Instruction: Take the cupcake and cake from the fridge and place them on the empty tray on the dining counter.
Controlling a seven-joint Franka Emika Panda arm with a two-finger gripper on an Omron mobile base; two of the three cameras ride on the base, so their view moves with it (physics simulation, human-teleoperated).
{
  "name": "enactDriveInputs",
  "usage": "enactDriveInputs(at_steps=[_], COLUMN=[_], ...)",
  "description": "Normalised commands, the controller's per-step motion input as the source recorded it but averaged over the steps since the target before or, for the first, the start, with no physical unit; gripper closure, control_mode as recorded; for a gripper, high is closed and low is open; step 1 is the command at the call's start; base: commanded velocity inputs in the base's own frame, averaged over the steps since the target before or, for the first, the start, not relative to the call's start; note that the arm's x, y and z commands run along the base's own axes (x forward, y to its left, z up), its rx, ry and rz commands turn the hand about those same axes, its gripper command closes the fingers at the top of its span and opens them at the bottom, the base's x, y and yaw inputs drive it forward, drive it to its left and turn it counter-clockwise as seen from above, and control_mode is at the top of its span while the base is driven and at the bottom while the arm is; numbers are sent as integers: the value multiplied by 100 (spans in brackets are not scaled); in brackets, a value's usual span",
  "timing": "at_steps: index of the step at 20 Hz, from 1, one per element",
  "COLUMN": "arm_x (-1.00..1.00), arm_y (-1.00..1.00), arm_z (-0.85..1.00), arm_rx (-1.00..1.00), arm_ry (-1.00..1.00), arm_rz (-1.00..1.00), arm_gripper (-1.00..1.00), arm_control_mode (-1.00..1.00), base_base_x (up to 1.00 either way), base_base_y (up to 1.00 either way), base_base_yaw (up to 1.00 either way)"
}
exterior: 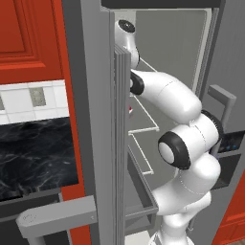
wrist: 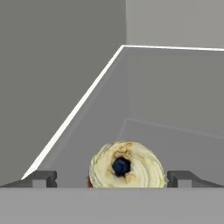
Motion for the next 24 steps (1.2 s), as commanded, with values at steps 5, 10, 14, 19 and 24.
enactDriveInputs(at_steps=[5, 10, 14, 19, 24], arm_x=[7, 0, 3, 27, 19], arm_y=[7, 0, 0, 0, 0], arm_z=[-4, -22, -34, -33, -40], arm_rx=[-2, -2, -3, -3, -1], arm_ry=[0, 0, 0, 0, 0], arm_rz=[0, 0, 0, 0, 0], arm_gripper=[-100, -100, -100, -100, -100], arm_control_mode=[-100, -100, -100, -100, -100], base_base_x=[0, 0, 0, 0, 0], base_base_y=[0, 0, 0, 0, 0], base_base_yaw=[0, 0, 0, 0, 0])
